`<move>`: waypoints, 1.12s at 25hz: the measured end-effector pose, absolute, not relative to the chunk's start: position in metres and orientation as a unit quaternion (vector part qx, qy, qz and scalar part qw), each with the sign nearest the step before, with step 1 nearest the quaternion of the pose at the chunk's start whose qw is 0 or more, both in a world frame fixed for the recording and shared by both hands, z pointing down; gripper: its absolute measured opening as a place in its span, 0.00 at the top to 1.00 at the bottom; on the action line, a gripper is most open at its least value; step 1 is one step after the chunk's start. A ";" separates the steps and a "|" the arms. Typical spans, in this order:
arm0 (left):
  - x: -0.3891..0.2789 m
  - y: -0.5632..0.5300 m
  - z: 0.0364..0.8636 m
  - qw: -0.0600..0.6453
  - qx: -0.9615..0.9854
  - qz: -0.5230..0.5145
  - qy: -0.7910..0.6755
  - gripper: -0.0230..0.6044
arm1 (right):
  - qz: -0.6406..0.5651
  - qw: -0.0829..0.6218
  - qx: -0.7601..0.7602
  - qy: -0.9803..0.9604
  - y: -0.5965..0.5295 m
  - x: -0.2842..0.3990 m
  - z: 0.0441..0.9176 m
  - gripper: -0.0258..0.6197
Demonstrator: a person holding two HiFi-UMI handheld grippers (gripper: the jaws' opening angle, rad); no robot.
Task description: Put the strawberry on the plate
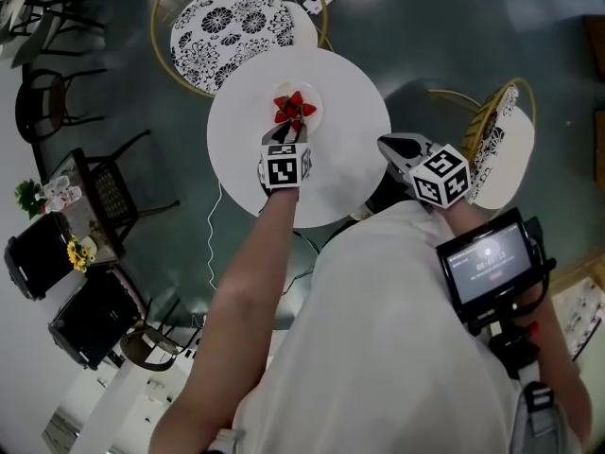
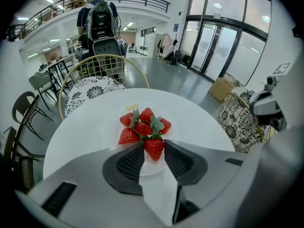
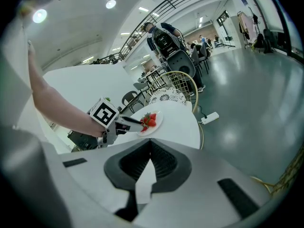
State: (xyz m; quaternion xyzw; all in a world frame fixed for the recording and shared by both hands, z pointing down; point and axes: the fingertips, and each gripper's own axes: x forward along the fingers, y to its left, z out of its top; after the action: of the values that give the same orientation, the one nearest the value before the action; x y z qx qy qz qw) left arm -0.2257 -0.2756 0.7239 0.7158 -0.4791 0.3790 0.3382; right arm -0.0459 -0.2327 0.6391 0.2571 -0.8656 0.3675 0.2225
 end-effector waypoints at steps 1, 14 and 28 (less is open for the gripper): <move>-0.226 -0.278 0.723 0.337 0.717 0.378 -0.480 0.75 | 0.367 0.222 0.258 -0.866 -0.234 -0.046 0.638 0.95; -0.227 -0.281 0.718 0.313 0.732 0.365 -0.482 0.74 | 0.367 0.220 0.254 -0.867 -0.233 -0.048 0.643 0.95; -0.228 -0.250 0.672 0.266 0.749 0.329 -0.510 0.79 | 0.311 0.206 0.235 -0.897 -0.250 -0.050 0.631 0.95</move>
State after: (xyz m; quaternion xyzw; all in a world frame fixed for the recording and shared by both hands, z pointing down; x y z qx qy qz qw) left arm -0.2278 -0.2497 0.6716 0.7487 -0.5101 0.3292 0.2663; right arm -0.0504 -0.2498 0.6308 0.2355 -0.8973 0.3111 0.2064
